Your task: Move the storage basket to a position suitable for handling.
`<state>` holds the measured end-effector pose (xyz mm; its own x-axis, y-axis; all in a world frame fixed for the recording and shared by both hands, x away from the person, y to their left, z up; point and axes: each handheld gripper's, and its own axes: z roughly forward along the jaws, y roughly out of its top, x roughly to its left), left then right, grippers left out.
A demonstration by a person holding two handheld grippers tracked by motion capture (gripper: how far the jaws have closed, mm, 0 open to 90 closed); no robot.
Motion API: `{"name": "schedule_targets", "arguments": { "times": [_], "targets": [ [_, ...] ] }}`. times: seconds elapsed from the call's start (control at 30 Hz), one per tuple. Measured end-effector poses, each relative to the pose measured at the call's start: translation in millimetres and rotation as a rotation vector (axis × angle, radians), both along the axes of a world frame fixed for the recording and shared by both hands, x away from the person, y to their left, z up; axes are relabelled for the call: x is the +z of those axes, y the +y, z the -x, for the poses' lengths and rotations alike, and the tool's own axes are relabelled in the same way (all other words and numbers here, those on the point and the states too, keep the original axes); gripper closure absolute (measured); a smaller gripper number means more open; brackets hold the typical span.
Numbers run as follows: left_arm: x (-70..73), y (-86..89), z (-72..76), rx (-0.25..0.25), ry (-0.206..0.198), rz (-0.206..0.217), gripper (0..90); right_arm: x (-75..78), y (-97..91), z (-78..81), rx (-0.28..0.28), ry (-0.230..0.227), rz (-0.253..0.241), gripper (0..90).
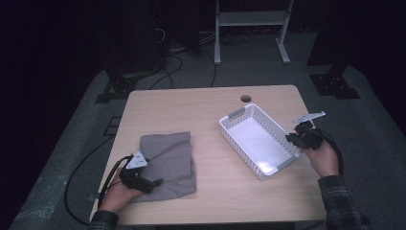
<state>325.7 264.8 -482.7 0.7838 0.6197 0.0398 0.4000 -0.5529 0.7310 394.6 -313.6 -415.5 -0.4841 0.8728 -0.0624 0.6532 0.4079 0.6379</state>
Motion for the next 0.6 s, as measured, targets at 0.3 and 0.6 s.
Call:
{"name": "schedule_targets", "arguments": {
  "times": [0.3, 0.6],
  "targets": [
    [0.2, 0.0, 0.0, 0.000, 0.002, -0.001, 0.0, 0.2, -12.1, 8.7, -0.038, 0.000, 0.006, 81.7],
    [0.3, 0.1, 0.0, -0.001, 0.002, -0.002, 0.0, 1.4, -10.2, 10.6, -0.036, -0.019, 0.019, 65.7]
  ]
}}
